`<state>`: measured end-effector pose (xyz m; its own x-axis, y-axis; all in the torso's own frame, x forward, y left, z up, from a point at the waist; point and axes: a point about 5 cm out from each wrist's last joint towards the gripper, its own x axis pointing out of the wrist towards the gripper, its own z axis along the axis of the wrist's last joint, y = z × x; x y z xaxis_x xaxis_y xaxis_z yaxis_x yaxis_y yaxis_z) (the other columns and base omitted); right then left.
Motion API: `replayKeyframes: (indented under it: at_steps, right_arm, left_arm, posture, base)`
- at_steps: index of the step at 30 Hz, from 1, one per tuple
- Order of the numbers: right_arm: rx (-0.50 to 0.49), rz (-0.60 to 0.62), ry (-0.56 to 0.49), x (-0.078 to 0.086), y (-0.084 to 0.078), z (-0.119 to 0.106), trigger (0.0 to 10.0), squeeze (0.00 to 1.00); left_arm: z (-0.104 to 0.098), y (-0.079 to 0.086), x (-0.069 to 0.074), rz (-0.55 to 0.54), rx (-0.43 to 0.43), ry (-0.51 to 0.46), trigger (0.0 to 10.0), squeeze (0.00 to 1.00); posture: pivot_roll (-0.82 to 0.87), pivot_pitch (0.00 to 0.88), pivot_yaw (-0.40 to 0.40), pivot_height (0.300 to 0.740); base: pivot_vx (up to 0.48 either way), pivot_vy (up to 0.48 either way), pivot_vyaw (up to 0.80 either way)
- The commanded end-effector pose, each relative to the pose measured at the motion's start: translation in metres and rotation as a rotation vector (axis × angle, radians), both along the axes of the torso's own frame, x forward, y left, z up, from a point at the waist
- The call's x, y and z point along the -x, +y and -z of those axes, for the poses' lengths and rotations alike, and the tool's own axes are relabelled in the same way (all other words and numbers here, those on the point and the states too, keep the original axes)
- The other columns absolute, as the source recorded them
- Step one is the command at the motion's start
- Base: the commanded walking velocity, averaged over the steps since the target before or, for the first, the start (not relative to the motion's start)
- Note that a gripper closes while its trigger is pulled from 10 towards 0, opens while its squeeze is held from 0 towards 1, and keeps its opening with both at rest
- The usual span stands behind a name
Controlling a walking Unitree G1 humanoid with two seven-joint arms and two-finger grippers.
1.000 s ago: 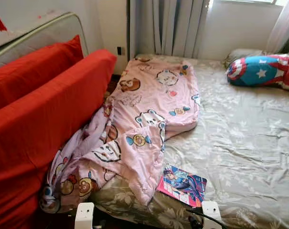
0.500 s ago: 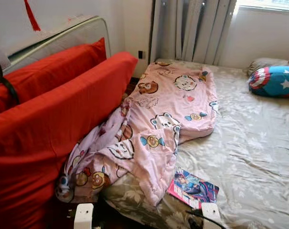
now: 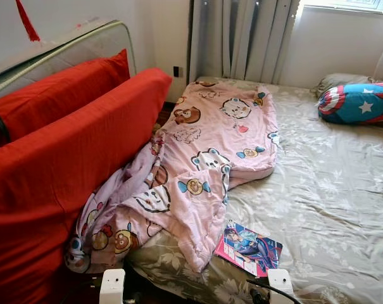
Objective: Clean up the room
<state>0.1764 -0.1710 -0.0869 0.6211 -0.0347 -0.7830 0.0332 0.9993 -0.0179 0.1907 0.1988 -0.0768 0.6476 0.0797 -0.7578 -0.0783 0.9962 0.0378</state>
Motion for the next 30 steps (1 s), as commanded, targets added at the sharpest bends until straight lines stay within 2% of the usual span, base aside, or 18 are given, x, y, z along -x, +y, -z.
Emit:
replayKeyframes:
  at_steps: [1,4,20,30]
  right_arm:
    - [0.005,-0.013,-0.007,-0.0021,-0.0001,-0.001,10.0,0.0]
    - [0.002,-0.008,-0.007,-0.0017,-0.0002,-0.0009,10.0,0.0]
    - [-0.007,0.007,-0.011,-0.0029,-0.0013,-0.0015,10.0,0.0]
    - [-0.008,0.005,-0.013,-0.0032,-0.0009,-0.0017,10.0,0.0]
  left_arm:
    - [0.0013,0.0007,0.0026,-0.006,0.002,0.008,10.0,0.0]
    - [0.0014,0.0005,0.0028,-0.008,0.002,0.008,10.0,0.0]
    - [0.0011,-0.0002,0.0019,-0.009,0.003,0.005,10.0,0.0]
    - [0.0011,-0.0004,0.002,-0.011,0.005,0.004,10.0,0.0]
  posture:
    - [0.03,0.0,-0.047,0.74]
    - [0.03,0.0,-0.049,0.74]
    - [0.03,0.0,-0.05,0.74]
    - [0.03,0.0,-0.052,0.74]
  base:
    - [0.0,0.0,0.64]
    - [0.0,0.0,0.67]
    - [0.0,0.0,0.0]
    - [0.263,0.0,0.0]
